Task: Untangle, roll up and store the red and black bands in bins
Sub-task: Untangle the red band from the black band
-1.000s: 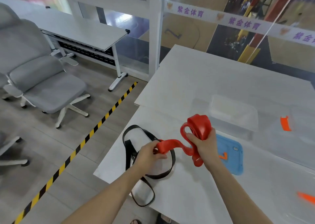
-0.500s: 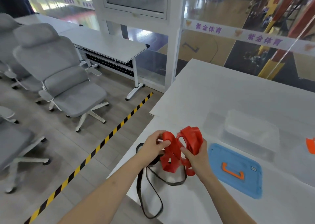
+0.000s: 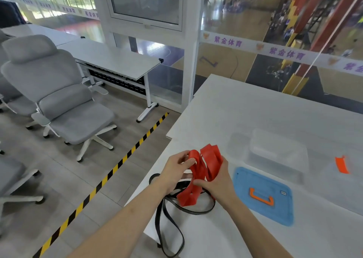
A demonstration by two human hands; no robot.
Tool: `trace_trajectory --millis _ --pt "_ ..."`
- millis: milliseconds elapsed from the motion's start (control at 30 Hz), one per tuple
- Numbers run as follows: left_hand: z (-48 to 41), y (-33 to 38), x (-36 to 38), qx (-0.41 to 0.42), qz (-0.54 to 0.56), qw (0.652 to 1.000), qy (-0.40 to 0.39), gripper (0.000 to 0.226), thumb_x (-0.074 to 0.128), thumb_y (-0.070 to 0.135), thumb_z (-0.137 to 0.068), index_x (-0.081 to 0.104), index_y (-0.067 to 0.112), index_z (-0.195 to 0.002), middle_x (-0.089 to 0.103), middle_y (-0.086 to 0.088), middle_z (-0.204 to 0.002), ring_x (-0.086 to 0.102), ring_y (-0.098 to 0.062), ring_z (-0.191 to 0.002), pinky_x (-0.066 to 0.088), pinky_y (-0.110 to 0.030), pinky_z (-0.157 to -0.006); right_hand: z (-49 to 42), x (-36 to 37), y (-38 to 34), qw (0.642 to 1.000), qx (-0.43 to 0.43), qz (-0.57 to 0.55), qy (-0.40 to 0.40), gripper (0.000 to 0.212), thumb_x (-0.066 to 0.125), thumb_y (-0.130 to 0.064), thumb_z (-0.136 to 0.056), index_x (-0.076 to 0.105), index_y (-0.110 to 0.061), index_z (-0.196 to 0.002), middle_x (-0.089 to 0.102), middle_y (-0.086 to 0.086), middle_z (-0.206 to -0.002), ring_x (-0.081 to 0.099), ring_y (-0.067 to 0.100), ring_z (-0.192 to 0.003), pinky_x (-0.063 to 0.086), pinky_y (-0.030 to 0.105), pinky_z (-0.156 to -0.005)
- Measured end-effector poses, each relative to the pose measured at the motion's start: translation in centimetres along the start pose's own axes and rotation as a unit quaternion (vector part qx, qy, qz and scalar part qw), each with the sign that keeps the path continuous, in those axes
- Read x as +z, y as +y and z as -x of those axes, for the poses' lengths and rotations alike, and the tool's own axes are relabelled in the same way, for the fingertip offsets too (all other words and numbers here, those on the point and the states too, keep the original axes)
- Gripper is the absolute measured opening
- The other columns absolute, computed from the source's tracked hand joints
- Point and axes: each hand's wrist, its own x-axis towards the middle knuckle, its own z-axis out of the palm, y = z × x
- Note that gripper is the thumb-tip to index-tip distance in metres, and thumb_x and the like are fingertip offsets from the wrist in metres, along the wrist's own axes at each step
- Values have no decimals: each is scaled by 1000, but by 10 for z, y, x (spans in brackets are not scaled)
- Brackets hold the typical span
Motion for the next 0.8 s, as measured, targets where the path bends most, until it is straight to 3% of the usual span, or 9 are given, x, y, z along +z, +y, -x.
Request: trace_trajectory --millis 133,267,367,433,567,667,800 --pt "4 -7 19 -20 19 999 -17 23 59 16 -105 72 18 -124 76 -12 -111 77 -17 -98 65 -40 -81 15 -16 8 999 9 2 42 113 103 -43 -57 32 -42 -145 55 -23 -134 63 4 -119 57 32 -95" --pt "5 -30 50 -58 25 996 -69 23 60 21 -105 71 18 -126 75 -16 -110 75 -22 -95 64 -48 -88 51 -43 35 993 55 -7 106 96 98 -30 -71 31 -47 -137 57 -20 -130 62 2 -117 56 31 -91" --pt "11 -56 87 -101 28 988 -115 24 58 22 -107 69 18 -127 75 -6 -100 74 -13 -86 64 -38 -79 87 -64 63 982 96 -9 165 93 95 -28 -77 29 -46 -141 60 -15 -128 65 4 -110 60 21 -76" --pt "15 -77 113 -133 36 979 -149 27 57 24 -107 68 17 -130 77 -7 -104 77 -19 -98 64 -44 -84 112 -79 81 973 134 -10 189 92 93 -30 -81 29 -38 -148 61 -10 -130 64 2 -104 58 18 -71" --pt "21 -109 161 -180 35 965 -187 27 57 26 -107 66 16 -130 75 -6 -96 76 -23 -95 64 -46 -87 153 -111 118 948 207 -24 242 82 92 -32 -81 34 -37 -139 65 -6 -126 69 10 -102 65 38 -79" --pt "17 -132 187 -208 9 961 -181 25 54 25 -108 68 16 -127 74 -7 -95 75 -22 -88 65 -40 -79 164 -129 142 939 247 -32 237 79 90 -35 -84 32 -33 -137 59 -14 -116 66 7 -100 58 27 -74" --pt "9 -184 204 -222 -62 962 -146 21 55 23 -107 62 22 -127 73 -10 -117 74 -20 -97 60 -29 -77 159 -142 190 929 311 -27 200 80 86 -42 -87 34 -22 -144 60 -1 -130 64 23 -114 56 42 -99"
